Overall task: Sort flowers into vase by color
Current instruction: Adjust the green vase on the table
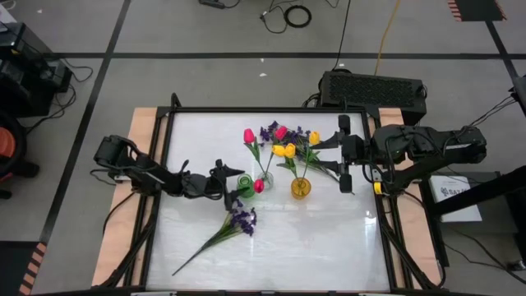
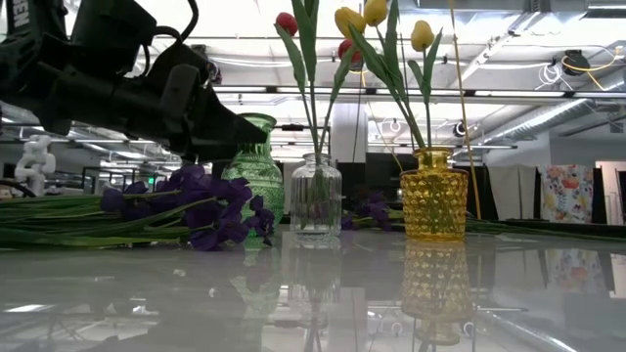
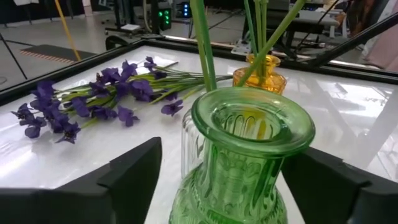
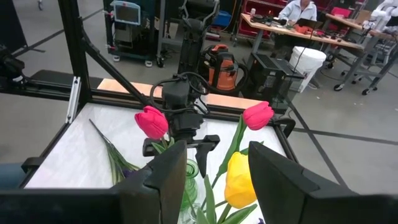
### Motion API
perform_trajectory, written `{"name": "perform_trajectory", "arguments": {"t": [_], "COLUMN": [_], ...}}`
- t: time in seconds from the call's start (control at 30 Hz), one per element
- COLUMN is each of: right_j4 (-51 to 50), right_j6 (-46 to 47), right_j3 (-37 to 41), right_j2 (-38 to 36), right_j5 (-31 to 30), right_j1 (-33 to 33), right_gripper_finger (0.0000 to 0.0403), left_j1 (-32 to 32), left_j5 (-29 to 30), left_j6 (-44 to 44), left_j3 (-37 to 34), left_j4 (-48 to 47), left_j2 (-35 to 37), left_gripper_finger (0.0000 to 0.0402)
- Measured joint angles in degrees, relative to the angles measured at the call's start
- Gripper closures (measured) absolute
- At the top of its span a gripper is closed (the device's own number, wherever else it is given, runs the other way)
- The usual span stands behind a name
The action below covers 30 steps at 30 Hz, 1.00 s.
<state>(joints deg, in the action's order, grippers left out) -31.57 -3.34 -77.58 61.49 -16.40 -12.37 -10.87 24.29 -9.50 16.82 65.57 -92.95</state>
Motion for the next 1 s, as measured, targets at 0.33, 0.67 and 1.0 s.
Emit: {"name": "perform_trajectory", "arguments": {"t": [0.33, 0.67, 1.0], "right_j4": [-0.02, -0.08, -0.38], "right_j6": [-0.06, 0.88, 2.72], "right_j3": [-0.01, 0.02, 0.0], "right_j2": [0.0, 0.0, 0.0], "right_j5": [0.0, 0.0, 0.06], "right_j1": [0.01, -0.02, -0.02], "right_gripper_finger": [0.0239, 0.0239, 0.0239], "left_j1": [0.0, -0.02, -0.13], "left_j5": [-0.02, -0.16, -0.99], "left_j6": [1.01, 0.98, 0.87], "left_j3": [0.0, -0.02, -2.15], "left_j4": [-0.05, -0.16, -0.72], "left_j2": [0.02, 0.24, 4.51], "left_gripper_finger": [0.0128, 0.0154, 0.0155]}}
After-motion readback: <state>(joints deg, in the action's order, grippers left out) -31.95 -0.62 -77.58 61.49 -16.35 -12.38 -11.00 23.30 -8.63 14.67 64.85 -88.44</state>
